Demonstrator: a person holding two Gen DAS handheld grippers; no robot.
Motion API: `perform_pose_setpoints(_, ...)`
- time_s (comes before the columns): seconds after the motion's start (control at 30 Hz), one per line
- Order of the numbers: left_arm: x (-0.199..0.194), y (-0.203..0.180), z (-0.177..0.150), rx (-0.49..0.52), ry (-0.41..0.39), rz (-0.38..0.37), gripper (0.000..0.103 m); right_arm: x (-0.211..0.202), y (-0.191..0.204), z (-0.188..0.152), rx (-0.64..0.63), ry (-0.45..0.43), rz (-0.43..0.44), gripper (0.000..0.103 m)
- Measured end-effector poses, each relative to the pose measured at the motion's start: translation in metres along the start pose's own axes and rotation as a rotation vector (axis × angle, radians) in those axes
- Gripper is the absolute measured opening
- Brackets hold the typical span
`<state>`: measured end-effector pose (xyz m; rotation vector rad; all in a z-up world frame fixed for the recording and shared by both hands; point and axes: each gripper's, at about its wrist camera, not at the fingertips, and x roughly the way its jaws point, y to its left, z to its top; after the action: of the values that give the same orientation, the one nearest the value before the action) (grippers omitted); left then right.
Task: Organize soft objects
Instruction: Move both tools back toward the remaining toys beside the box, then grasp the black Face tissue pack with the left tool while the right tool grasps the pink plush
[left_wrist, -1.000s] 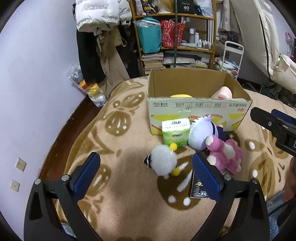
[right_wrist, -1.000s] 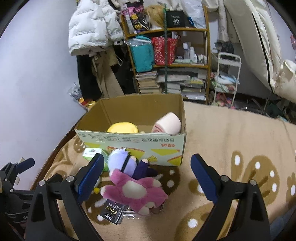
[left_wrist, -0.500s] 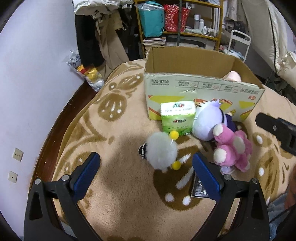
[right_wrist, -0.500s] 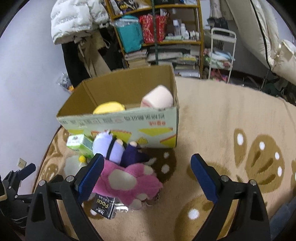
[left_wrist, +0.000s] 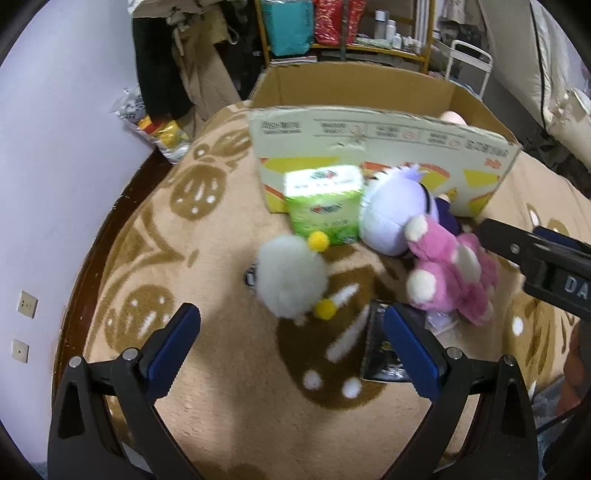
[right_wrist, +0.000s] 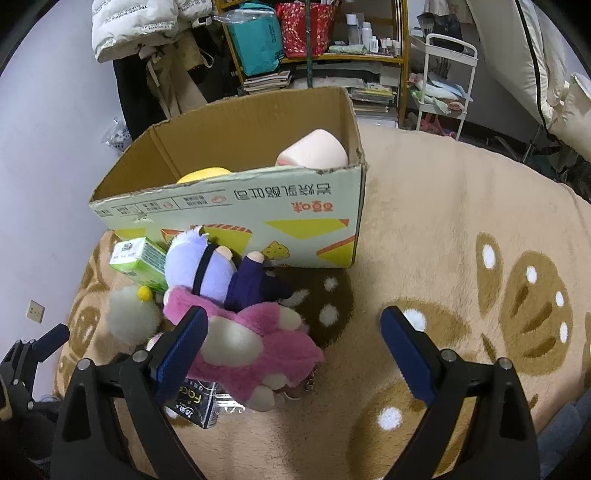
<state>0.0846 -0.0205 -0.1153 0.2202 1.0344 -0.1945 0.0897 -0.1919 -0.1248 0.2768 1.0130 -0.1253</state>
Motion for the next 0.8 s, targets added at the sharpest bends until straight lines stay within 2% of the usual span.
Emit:
perform_pose_setpoints(0.4, 0.018, -0.034, -0.009, 0.100, 0.068, -0.042, 0.098, 0.019, 0.008, -0.002, -0.046, 0.048, -0.018, 0.099)
perform_pose_setpoints(0.63, 0.035, -0.042, -0.014, 0.118, 0.137, -0.076, 0.098, 0.027, 0.010, -0.004, -0.037, 0.087, 0.016, 0.099)
perform_pose_setpoints(0.8, 0.046, -0.041, -0.017, 0.112, 0.173, -0.073, 0.098, 0.034, 0.020, -0.007, -0.089, 0.108, 0.012, 0.099)
